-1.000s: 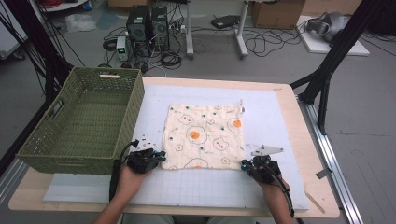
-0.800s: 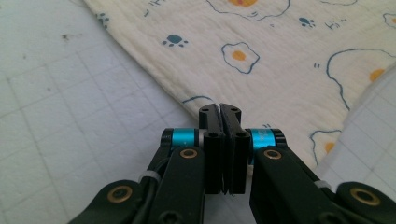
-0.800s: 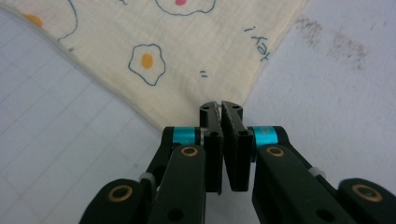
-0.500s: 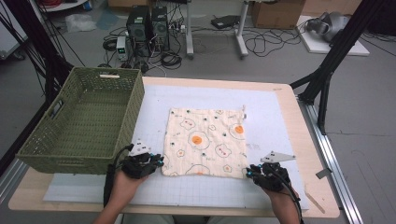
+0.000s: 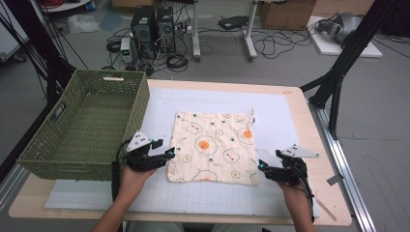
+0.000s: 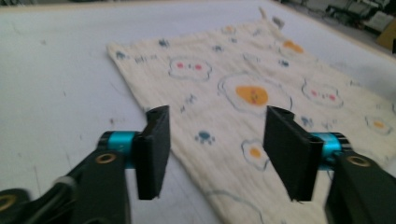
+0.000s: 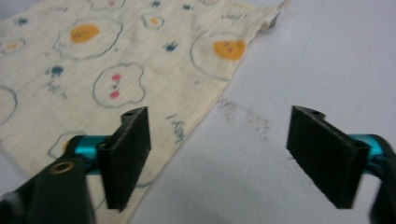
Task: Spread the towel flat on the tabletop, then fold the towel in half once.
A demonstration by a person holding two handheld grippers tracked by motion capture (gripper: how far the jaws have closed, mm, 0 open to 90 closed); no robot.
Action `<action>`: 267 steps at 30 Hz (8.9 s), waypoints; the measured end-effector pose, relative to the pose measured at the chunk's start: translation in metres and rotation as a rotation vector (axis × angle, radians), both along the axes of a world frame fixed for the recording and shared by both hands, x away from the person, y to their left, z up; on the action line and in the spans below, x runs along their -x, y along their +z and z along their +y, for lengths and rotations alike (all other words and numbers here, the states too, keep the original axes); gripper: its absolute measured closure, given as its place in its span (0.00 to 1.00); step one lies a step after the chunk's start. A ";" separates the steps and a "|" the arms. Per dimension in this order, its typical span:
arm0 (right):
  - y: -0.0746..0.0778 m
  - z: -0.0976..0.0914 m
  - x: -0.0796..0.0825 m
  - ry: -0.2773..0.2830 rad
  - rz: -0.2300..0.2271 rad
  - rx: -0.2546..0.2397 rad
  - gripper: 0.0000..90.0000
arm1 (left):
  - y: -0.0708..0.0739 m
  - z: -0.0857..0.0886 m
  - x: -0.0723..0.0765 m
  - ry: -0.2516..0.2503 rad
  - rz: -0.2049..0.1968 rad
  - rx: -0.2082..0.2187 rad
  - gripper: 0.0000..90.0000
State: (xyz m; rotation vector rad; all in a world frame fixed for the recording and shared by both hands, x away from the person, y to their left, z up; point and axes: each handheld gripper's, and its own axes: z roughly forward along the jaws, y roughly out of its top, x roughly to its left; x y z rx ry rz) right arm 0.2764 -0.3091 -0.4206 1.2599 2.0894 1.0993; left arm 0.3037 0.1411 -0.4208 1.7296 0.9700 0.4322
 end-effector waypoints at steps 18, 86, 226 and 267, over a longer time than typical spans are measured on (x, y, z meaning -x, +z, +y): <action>0.006 -0.005 -0.013 0.025 -0.083 -0.003 0.13 | -0.001 0.007 -0.003 -0.008 -0.049 0.029 0.26; -0.018 0.022 -0.015 0.136 0.228 0.033 0.99 | -0.025 -0.015 -0.008 -0.079 0.194 -0.243 0.97; 0.009 0.015 -0.047 0.150 -0.061 -0.072 0.96 | 0.013 -0.010 -0.015 -0.037 -0.079 -0.057 0.97; -0.003 -0.011 -0.017 0.106 -0.064 -0.101 0.75 | -0.007 0.007 0.021 -0.056 -0.052 -0.023 0.65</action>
